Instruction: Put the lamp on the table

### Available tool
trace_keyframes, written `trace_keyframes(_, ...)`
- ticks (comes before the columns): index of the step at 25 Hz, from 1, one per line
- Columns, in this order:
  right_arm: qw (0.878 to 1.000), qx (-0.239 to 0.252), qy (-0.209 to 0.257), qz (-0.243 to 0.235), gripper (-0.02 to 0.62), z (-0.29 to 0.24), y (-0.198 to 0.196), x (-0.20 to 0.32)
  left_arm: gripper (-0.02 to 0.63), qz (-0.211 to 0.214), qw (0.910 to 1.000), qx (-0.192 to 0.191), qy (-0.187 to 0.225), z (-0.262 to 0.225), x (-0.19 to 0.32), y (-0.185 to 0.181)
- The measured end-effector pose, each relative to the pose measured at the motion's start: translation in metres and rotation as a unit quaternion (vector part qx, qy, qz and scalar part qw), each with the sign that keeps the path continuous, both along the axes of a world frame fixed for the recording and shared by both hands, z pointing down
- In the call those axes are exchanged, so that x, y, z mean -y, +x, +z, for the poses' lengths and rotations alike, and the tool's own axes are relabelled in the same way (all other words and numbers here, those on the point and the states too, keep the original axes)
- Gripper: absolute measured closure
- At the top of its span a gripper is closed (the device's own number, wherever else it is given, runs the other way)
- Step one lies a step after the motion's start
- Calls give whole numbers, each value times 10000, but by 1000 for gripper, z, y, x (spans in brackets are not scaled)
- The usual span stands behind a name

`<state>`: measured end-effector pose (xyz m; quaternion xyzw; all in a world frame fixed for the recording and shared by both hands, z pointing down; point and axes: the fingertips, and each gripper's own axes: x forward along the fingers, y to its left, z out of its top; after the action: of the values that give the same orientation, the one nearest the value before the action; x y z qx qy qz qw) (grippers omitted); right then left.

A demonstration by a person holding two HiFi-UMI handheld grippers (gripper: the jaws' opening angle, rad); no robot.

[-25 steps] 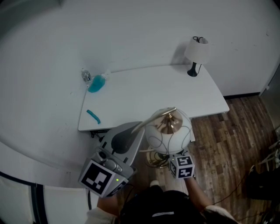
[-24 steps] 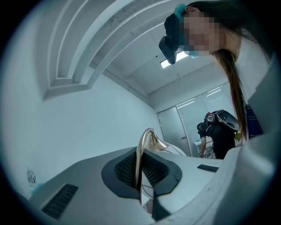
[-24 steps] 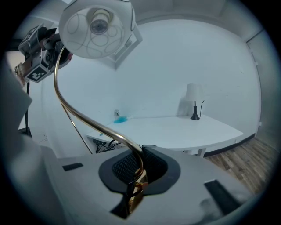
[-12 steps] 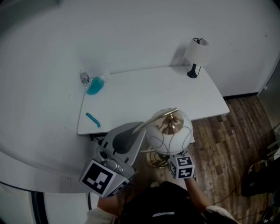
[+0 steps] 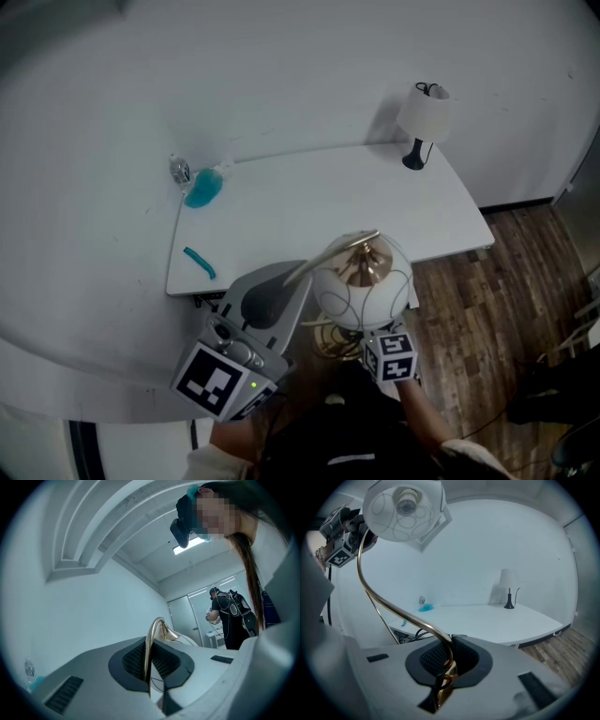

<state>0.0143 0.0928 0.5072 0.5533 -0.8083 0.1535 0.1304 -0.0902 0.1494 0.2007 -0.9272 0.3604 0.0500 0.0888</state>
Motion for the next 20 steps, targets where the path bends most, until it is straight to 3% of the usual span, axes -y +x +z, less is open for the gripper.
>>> trace_keyframes(7, 10000, 19, 40, 29, 581, 5, 0, 6, 594, 28, 10000, 21, 36, 5, 2, 1)
trace_keyframes(20, 9999, 37, -121, -31, 581, 11, -12, 59, 594, -9, 9999, -31, -124, 6, 61, -7)
